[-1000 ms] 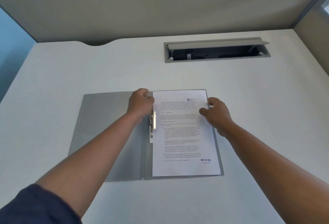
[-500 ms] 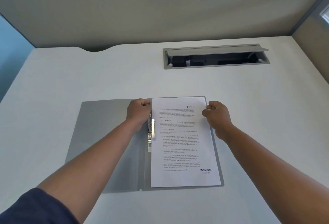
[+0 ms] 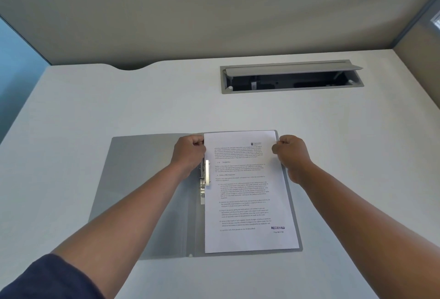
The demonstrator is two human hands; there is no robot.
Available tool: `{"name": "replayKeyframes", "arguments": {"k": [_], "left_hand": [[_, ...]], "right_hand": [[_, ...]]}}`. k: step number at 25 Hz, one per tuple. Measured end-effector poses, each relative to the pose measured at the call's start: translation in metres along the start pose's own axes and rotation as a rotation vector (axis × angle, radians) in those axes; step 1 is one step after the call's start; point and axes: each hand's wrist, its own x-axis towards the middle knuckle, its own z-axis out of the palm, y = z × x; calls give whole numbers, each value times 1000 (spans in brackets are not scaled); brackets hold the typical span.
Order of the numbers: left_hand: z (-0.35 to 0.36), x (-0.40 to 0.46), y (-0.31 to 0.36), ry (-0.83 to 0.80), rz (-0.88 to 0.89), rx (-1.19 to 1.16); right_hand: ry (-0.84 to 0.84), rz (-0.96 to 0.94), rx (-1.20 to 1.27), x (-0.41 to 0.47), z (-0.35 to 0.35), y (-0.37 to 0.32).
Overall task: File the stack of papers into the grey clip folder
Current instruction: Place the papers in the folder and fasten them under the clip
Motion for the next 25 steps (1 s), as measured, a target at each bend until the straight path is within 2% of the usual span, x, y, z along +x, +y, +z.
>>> {"name": "replayKeyframes", "arguments": {"k": [4, 25], "left_hand": [[-1, -1, 0, -14, 8, -23], [5, 8, -10, -35, 33, 65]], "right_hand": [[-48, 19, 58, 3, -2, 2], [-79, 15, 148, 5, -2, 12]]}}
